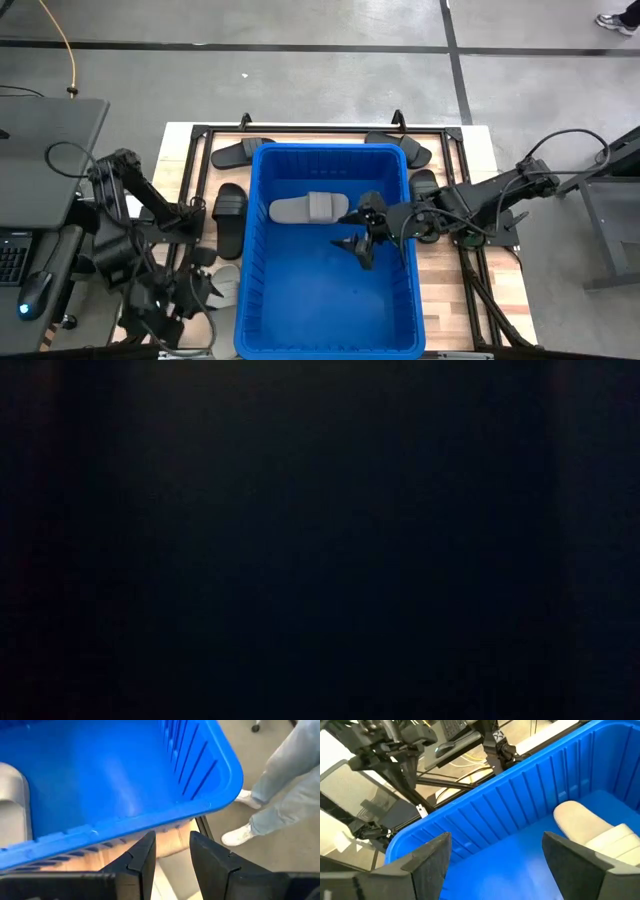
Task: Pick and place slides into bin
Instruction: Put the gray slipper into the blue bin
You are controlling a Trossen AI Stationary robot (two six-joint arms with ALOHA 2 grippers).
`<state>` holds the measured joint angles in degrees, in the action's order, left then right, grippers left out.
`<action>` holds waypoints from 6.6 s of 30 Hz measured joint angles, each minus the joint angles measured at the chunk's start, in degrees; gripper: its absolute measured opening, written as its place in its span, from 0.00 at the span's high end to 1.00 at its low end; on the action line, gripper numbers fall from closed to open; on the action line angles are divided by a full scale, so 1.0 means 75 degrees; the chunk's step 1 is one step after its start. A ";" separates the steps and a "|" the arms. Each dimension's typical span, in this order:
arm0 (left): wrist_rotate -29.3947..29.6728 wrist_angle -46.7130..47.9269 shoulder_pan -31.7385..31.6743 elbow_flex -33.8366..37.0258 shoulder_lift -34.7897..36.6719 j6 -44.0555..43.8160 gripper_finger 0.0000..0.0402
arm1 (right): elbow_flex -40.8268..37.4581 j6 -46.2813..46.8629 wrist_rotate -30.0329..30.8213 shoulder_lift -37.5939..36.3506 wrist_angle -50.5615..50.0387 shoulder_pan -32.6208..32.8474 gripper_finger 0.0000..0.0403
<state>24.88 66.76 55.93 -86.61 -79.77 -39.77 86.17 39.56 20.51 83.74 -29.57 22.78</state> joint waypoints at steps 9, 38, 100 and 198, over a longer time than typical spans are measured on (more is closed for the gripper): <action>-0.0322 0.0255 0.0636 0.0000 -0.1071 -0.2323 0.54 | 0.0000 -0.0138 -0.0006 0.0000 -0.0017 0.0234 0.26; -0.0564 0.1401 0.0923 0.0000 -0.4236 -0.5504 0.28 | 0.0000 0.0497 -0.0077 0.0000 -0.0031 0.0561 0.26; -0.2594 0.3095 0.0311 -0.2227 -0.4243 -0.3788 1.00 | 0.0000 0.0757 -0.0317 0.0000 -0.0335 0.1169 0.26; 0.3196 0.2046 -0.2175 -0.6435 -0.3649 0.3320 0.90 | 0.0003 0.2703 -0.4122 0.0782 0.2126 -0.0711 0.98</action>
<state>48.85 82.10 39.62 -134.87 -107.13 -14.87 86.19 59.83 -10.40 89.61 -13.62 17.45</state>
